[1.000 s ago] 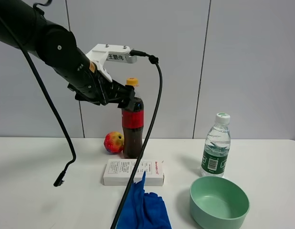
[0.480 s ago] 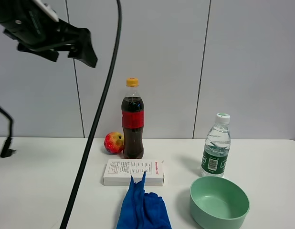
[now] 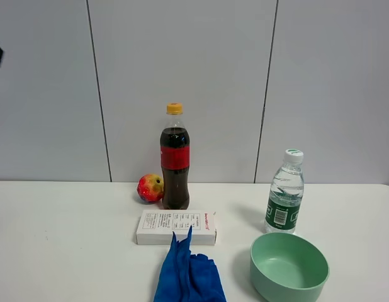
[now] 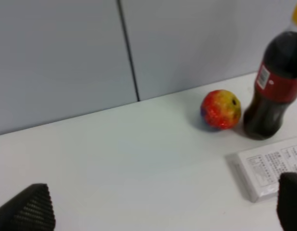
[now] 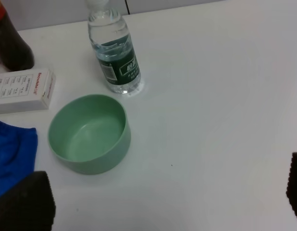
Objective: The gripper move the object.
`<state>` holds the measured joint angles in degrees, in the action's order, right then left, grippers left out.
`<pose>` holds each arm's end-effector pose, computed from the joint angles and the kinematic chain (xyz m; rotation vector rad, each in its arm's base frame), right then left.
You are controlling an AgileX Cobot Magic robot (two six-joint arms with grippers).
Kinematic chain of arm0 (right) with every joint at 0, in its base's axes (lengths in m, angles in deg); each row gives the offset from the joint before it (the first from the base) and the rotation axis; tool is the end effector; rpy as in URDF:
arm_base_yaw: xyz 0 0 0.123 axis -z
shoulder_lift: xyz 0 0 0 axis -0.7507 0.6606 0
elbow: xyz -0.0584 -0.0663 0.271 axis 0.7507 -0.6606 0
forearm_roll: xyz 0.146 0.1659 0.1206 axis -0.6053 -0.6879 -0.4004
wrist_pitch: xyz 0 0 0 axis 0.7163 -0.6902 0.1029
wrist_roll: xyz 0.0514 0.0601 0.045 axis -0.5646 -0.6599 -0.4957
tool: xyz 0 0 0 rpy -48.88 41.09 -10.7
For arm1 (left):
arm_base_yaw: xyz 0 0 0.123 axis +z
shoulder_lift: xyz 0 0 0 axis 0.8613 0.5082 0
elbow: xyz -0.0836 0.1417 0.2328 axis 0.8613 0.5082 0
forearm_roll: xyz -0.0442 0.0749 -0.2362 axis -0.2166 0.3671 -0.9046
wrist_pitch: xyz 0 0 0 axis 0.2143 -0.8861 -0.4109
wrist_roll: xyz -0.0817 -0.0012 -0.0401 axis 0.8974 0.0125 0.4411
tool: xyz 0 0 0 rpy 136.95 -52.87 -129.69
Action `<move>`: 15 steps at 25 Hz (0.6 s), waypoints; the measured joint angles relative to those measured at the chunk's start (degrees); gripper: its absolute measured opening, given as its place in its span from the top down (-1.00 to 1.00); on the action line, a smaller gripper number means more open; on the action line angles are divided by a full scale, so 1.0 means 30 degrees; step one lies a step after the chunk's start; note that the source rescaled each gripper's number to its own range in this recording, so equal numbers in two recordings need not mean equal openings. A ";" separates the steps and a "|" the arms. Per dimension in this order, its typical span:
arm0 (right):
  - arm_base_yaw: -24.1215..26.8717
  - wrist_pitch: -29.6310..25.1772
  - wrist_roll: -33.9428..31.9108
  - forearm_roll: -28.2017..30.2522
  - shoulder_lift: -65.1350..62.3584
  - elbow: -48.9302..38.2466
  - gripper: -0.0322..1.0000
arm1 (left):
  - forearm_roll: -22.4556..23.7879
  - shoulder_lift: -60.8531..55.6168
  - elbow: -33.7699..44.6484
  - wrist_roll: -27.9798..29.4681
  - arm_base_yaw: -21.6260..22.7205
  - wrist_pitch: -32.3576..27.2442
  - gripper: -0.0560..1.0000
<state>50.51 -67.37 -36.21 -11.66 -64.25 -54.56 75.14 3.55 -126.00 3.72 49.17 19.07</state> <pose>-0.0045 0.0075 0.2748 0.0683 2.0555 0.1130 0.1740 -0.0311 0.3766 0.1210 2.0525 -0.1420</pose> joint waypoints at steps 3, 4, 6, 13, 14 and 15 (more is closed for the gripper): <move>0.0000 0.0000 0.0000 0.0000 0.0000 0.0000 -1.00 | 0.0020 -0.2338 0.0958 -0.0016 0.1179 -0.0779 -0.70; 0.0000 0.0000 0.0000 0.0000 0.0000 0.0000 -1.00 | 0.0020 -0.3197 0.1327 0.0107 0.1500 -0.1134 -0.70; 0.0000 0.0000 0.0000 0.0000 0.0000 0.0000 -1.00 | 0.0020 -0.4955 0.2076 0.0338 0.2250 -0.1666 -0.70; 0.0000 0.0000 0.0000 0.0000 0.0000 0.0000 -1.00 | 0.0002 -0.9443 0.2924 0.0055 0.3858 -0.3802 -0.70; 0.0000 0.0000 0.0000 0.0000 0.0000 0.0000 -1.00 | 0.0002 -0.9999 0.2924 0.0012 0.3900 -0.4359 -0.70; 0.0000 0.0000 0.0000 0.0000 0.0000 0.0000 -1.00 | 0.0002 -1.0536 0.2924 -0.0003 0.3945 -0.4802 -0.70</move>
<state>50.51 -67.37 -36.21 -11.66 -64.25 -54.56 75.14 -28.06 -117.23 3.71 61.01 4.66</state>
